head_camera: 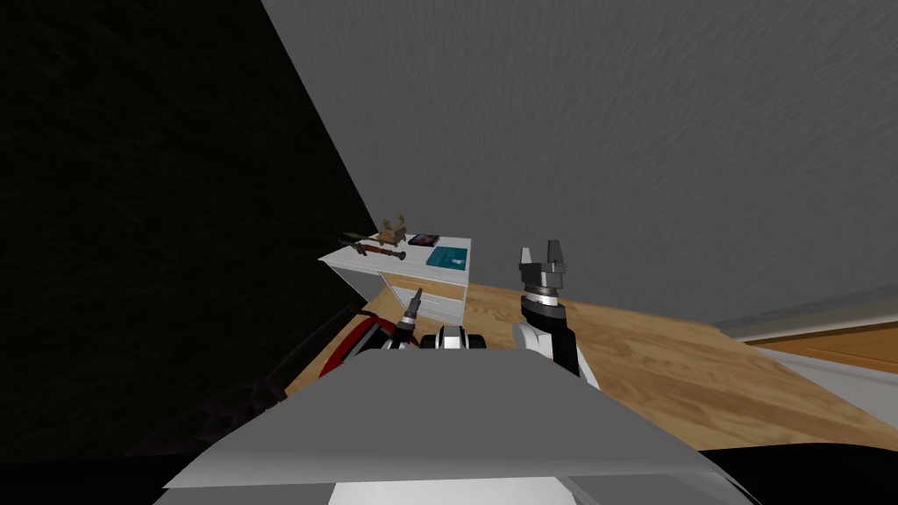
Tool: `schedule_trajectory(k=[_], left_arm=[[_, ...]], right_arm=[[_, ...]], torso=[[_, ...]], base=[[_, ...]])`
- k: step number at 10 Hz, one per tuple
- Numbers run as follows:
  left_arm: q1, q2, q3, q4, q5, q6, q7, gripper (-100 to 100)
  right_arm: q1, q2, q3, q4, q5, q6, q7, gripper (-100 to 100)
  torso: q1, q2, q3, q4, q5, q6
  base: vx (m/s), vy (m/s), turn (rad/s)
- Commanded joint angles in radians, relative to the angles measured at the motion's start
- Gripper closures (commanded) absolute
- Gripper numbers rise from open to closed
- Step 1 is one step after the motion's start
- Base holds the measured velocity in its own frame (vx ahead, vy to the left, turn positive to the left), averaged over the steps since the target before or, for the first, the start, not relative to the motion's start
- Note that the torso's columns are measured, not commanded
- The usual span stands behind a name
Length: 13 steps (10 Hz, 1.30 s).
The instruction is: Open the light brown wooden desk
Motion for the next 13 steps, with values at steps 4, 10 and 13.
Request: schedule_trajectory(k=[4,10,13], left_arm=[[-0.02,-0.018,-0.011,0.097,-0.013,-0.041,-0.016,-100],[-0.15,0.066,0.121,0.271,0.047,-0.077,0.021,-100],[-0.182,0.087,0.154,0.337,0.062,-0.086,0.031,-100]], right_arm=[[0.0,0.0,0.0,0.0,0.0,0.0,0.0,0],[0.0,0.0,0.0,0.0,0.0,0.0,0.0,0],[0.0,0.0,0.0,0.0,0.0,0.0,0.0,0]], torso=[[0.0,0.0,0.0,0.0,0.0,0.0],[0.002,-0.005,-0.003,-0.001,0.001,0.0],[0.0,0.0,0.0,0.0,0.0,0.0]], base=[[0.062,0.0,-0.039],[-0.088,-0.043,-0.22],[-0.055,-0.033,-0.169]])
